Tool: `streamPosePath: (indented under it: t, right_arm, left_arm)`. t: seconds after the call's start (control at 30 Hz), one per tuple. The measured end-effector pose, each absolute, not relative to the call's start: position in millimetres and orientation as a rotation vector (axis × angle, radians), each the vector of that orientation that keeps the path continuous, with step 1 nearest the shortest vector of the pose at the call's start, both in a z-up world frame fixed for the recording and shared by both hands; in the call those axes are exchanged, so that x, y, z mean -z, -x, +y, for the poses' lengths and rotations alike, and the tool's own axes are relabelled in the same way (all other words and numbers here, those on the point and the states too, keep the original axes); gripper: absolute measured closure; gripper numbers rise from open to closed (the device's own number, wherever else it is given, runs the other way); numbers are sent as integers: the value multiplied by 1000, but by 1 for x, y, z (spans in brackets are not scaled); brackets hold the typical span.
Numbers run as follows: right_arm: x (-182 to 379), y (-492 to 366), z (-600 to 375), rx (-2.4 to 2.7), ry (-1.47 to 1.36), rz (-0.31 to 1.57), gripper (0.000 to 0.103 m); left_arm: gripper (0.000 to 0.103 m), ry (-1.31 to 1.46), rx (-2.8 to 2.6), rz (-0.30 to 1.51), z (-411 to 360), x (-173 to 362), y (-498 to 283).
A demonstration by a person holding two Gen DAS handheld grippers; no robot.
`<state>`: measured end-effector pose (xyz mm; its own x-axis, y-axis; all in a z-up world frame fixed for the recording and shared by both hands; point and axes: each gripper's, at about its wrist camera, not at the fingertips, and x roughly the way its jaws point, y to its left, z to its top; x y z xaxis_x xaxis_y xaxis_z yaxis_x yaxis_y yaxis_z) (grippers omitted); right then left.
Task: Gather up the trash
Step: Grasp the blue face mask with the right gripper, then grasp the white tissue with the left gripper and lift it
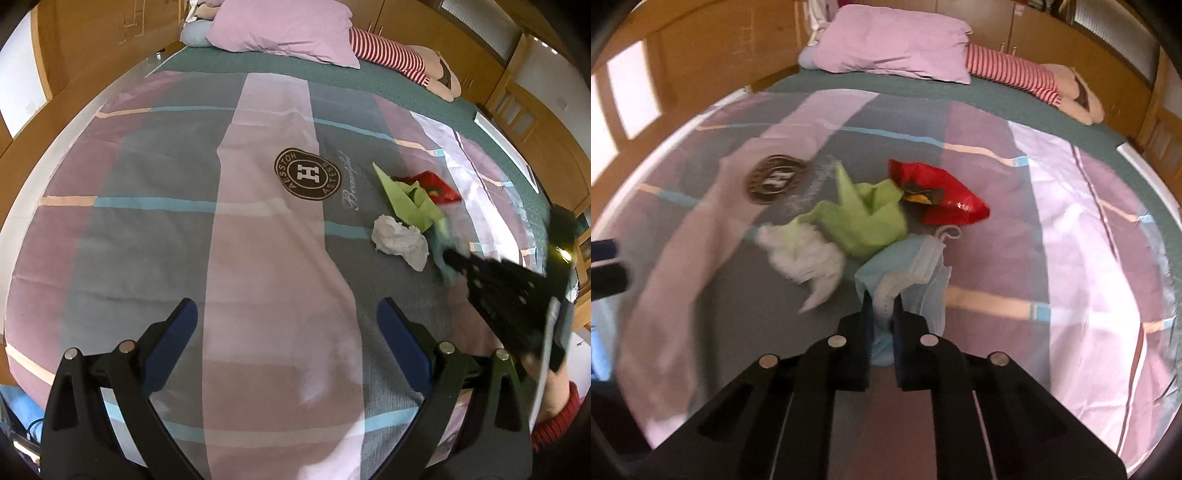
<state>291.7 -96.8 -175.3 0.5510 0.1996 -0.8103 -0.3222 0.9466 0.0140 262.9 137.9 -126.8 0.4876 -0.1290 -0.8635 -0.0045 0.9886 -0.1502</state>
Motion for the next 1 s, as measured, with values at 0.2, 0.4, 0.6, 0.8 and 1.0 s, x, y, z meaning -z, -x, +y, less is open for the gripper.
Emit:
streamPosePath:
  t: [0.2, 0.4, 0.6, 0.8, 1.0]
  right_arm:
    - [149, -239, -81, -430, 130, 924, 93]
    - [119, -200, -96, -404, 71, 871, 93]
    - [107, -173, -129, -313, -38, 854, 93]
    - [107, -161, -143, -286, -86, 860, 93]
    - [109, -153, -148, -273, -103, 880, 93]
  left_arm:
    - [6, 148, 71, 1031, 136, 128, -271]
    - [6, 106, 103, 977, 123, 123, -281]
    - [6, 44, 203, 943, 95, 130, -297]
    - [4, -38, 299, 980, 53, 152, -315]
    - [4, -41, 378, 1007, 16, 172, -328]
